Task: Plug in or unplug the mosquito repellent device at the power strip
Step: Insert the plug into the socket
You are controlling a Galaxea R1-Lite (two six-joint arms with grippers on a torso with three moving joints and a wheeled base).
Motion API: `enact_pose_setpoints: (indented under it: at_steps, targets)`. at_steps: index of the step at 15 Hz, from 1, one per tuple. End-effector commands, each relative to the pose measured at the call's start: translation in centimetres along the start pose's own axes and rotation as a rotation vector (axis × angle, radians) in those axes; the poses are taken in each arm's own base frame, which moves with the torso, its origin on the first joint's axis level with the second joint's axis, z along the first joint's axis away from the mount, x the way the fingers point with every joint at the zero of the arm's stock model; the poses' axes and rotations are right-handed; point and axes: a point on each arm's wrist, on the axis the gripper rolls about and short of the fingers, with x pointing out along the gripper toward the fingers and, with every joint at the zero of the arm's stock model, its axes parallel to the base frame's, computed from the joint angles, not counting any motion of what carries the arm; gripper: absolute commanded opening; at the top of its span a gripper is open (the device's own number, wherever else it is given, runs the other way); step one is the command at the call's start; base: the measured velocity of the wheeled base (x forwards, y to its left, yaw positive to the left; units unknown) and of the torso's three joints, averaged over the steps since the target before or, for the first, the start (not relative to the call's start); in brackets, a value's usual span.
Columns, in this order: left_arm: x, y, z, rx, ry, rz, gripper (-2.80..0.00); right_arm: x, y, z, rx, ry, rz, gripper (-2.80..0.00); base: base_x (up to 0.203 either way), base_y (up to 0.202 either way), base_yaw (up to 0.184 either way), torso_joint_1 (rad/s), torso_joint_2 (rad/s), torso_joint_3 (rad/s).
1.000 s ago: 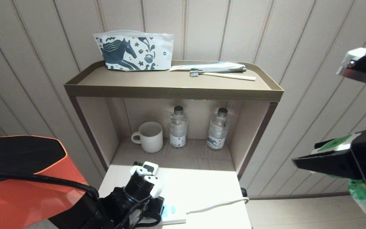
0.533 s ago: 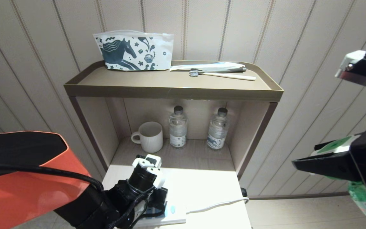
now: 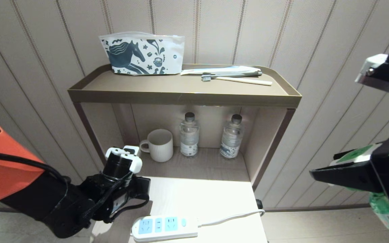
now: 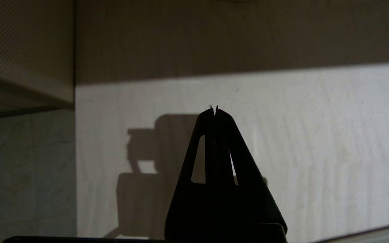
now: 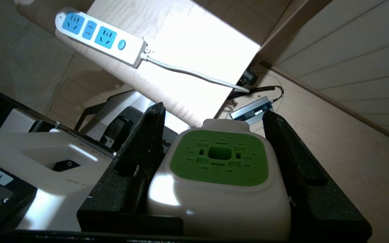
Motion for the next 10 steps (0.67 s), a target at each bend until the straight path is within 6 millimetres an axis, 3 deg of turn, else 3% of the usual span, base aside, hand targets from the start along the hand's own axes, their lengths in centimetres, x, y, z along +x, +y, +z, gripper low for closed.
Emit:
enact_pose_setpoints:
  at_steps: [1, 6, 10]
  targets:
    - [-3.2, 1.8, -1.2, 0.002, 0.009, 0.014, -2.80, 0.3, 0.1, -0.1, -0.002, 0.007, -0.001, -2.80, 0.000, 0.000, 0.000, 0.000, 0.00, 0.000]
    - [-5.7, 3.6, -5.2, 0.046, 0.138, 0.053, -2.80, 0.6, 0.1, -0.3, -0.002, 0.014, 0.003, -2.80, 0.000, 0.000, 0.000, 0.000, 0.00, 0.000]
    - [-6.1, 3.3, -6.0, 0.061, 0.160, 0.028, -2.80, 1.2, 0.3, -0.4, -0.001, 0.012, 0.007, -2.80, 0.000, 0.000, 0.000, 0.000, 0.00, 0.000]
